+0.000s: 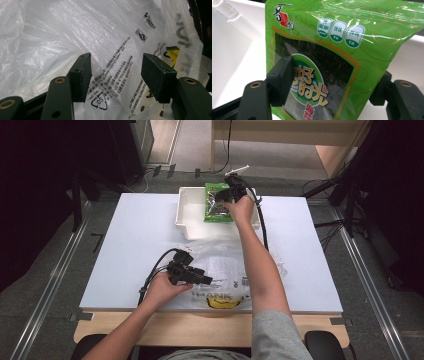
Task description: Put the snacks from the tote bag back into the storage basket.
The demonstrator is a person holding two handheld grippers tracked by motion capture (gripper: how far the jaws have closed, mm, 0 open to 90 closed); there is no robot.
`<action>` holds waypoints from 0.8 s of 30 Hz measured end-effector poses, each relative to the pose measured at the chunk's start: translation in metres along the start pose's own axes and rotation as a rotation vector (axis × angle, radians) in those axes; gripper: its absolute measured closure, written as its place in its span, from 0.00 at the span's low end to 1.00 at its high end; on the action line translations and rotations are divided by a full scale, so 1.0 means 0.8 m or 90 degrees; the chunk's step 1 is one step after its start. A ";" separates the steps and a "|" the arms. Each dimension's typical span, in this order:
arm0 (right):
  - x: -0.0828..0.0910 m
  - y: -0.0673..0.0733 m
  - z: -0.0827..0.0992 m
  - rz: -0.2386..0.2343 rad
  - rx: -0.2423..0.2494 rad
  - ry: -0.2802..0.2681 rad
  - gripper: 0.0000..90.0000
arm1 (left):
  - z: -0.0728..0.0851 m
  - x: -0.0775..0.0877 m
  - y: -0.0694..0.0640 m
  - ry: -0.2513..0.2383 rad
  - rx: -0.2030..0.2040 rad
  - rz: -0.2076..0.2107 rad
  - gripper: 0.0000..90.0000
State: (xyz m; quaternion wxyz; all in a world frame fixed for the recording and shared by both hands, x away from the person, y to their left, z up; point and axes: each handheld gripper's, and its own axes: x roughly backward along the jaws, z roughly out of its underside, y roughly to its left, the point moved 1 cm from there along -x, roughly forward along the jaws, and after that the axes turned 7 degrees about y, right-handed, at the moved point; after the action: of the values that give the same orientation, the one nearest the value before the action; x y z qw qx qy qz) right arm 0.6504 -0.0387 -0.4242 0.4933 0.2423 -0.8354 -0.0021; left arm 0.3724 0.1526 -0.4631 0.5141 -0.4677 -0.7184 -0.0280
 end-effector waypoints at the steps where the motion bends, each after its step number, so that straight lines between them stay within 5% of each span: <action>1: 0.000 0.000 0.000 0.000 0.000 0.001 0.37 | 0.000 0.000 0.000 0.000 0.000 0.000 0.47; 24: 0.010 -0.011 0.001 0.016 -0.015 -0.016 0.36 | 0.000 -0.001 0.000 0.001 -0.003 -0.011 0.47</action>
State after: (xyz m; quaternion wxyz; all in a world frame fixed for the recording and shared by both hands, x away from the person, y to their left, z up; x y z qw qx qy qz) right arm 0.6503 -0.0499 -0.4197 0.4856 0.2262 -0.8444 -0.0089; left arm 0.3722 0.1522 -0.4633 0.5133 -0.4630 -0.7218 -0.0345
